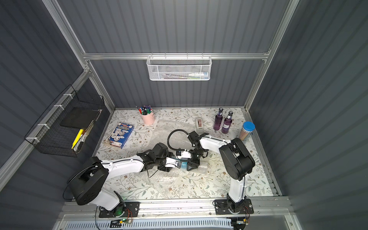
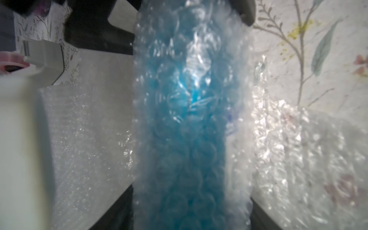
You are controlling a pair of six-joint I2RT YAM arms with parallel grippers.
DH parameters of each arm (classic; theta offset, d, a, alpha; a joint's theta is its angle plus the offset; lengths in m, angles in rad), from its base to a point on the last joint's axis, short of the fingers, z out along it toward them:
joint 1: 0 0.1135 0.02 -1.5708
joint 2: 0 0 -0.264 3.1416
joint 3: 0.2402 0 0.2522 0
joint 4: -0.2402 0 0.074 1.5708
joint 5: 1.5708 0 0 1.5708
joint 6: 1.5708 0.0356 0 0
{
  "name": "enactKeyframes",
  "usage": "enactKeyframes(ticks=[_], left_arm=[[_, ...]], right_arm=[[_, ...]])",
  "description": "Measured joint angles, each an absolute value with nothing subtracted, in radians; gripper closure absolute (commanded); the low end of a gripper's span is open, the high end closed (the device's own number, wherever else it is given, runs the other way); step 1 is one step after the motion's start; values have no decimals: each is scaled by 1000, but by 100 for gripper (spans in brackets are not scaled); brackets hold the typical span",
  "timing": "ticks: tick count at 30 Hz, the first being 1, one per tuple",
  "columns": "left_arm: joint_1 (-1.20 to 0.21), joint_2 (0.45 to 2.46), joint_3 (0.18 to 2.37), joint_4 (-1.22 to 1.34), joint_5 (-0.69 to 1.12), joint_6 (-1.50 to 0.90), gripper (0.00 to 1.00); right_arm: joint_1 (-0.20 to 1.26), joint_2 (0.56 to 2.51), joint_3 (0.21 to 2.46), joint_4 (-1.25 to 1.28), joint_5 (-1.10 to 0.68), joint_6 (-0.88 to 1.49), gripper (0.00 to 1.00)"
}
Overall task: Wrap wine bottles in bubble wrap
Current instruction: Wrap the bubble wrap at the center of the board.
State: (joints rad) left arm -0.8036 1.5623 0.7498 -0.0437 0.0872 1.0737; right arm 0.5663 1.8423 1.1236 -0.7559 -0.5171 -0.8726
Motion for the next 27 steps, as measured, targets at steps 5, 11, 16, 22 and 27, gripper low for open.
enactKeyframes(ticks=[5,11,16,22,27], left_arm=[[-788,1593,802,-122,115,1042,45],[-749,1602,839,-208,158,1006,46],[-723,1639,904,-308,207,984,46],[-686,1713,1014,-458,299,921,45],[-653,1814,1148,-618,418,850,47]], right_arm=[[559,1838,1117,-748,-519,-880,31],[550,1752,1054,-691,-527,-880,20],[529,1608,974,-613,-527,-852,15],[510,1367,803,-485,-474,-833,14],[588,1185,593,-274,-374,-866,12]])
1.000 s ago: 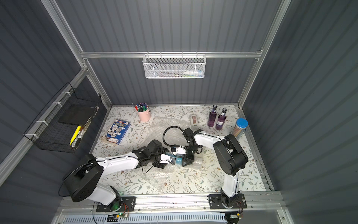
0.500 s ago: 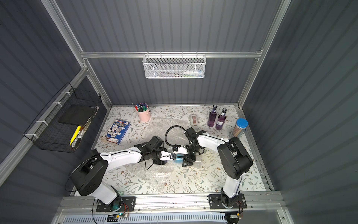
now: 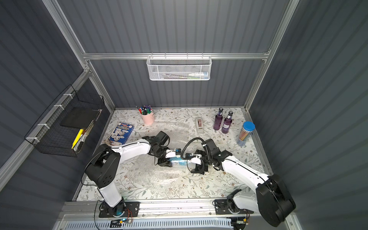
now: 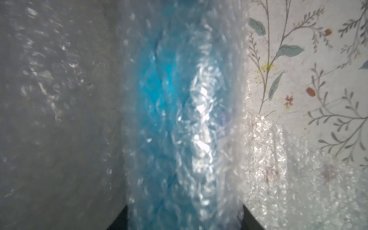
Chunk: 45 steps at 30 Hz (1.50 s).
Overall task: Wrap wine bottles in bubble wrap
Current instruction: Wrap the bubble wrap at the center of the board.
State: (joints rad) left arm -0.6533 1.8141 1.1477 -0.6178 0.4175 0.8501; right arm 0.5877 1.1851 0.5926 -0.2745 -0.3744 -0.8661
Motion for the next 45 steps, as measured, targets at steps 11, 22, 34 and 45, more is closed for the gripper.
enactKeyframes(ticks=[11,22,34,45], left_arm=[[-627,1970,1285,-858,657,754,47],[-601,2055,1370,-947,741,736,47],[-593,2095,1424,-1013,761,762,26],[-581,1980,1449,-998,663,759,0]], right_arm=[[786,1243,475,138,-144,-1030,14],[861,1397,551,161,-103,-1069,27],[871,1491,653,89,-10,-1071,44],[813,1516,748,-43,-118,-984,49]])
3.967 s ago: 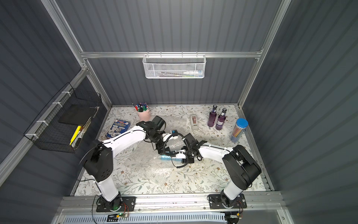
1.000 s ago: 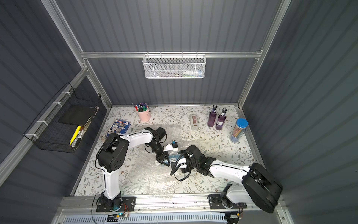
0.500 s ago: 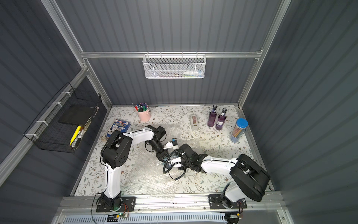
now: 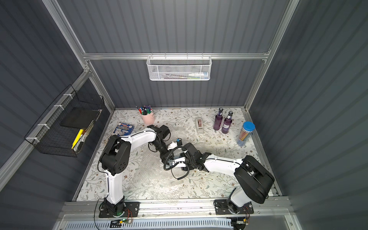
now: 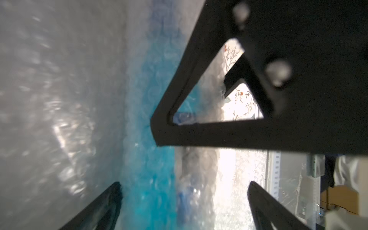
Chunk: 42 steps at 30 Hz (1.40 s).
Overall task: Wrap wine bottles in bubble wrap
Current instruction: Wrap the bubble wrap at the center of the board.
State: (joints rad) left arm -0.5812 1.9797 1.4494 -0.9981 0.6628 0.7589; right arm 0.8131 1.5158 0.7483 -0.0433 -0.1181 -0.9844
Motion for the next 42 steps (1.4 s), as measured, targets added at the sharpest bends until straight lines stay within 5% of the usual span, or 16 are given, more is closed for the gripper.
enactKeyframes(ticks=[17,24,29,42], left_arm=[[-530,1322,1049,-829,299,648,0],[-649,1031,763,-527,196,773,1],[-775,1137,731,-338,126,844,3],[-840,1409,707,-73,88,955,8]], right_arm=[[637,1752,1133,-515,-428,-970,44],[610,1856,1285,-709,-492,-969,40],[594,1919,1364,-814,-521,-965,39],[570,2035,1504,-966,-554,-959,41]])
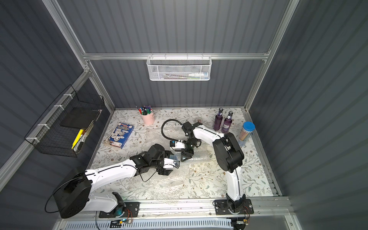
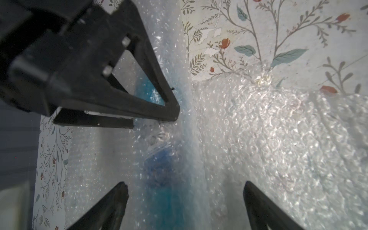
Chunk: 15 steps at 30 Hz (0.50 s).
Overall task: Wrap wine bottles in bubble wrap
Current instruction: Wrap the bubble wrap at the center of the board.
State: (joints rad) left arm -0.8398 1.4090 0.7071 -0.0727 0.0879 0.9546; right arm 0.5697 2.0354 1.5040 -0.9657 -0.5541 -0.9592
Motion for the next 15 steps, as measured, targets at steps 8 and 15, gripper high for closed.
enactKeyframes(ticks=[8,15], left_arm=[[-840,1542,739,6,33,954,13],[-840,1622,784,16,-14,946,17]], right_arm=[[560,2049,1512,-985,-565,-959,41],[556,2051,1512,-985,-570,-959,41]])
